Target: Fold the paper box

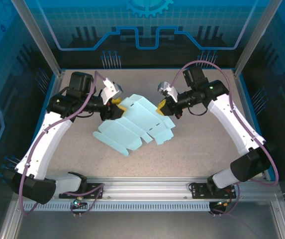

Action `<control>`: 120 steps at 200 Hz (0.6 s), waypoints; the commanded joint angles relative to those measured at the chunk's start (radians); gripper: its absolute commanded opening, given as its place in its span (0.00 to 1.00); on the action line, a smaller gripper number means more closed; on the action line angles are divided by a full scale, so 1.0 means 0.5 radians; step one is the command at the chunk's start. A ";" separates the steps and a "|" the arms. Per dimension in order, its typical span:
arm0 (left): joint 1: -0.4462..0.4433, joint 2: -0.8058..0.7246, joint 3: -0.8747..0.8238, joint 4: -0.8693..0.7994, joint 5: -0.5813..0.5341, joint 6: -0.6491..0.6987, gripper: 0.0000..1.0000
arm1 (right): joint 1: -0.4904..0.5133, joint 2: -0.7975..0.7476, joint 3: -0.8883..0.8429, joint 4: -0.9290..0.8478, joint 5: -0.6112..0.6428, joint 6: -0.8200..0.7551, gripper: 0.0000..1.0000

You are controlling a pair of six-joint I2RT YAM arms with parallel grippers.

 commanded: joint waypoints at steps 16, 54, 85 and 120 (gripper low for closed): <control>-0.009 0.029 0.021 -0.023 0.166 -0.060 0.31 | 0.003 0.005 0.117 -0.072 -0.053 -0.096 0.00; -0.003 -0.010 -0.006 0.024 0.172 -0.106 0.12 | -0.033 0.012 0.157 -0.072 -0.076 -0.105 0.00; 0.034 -0.086 -0.103 0.157 0.234 -0.269 0.00 | -0.047 0.012 0.171 -0.045 -0.107 -0.081 0.00; 0.068 -0.184 -0.236 0.288 0.341 -0.341 0.00 | -0.054 -0.044 0.107 0.035 -0.178 -0.063 0.33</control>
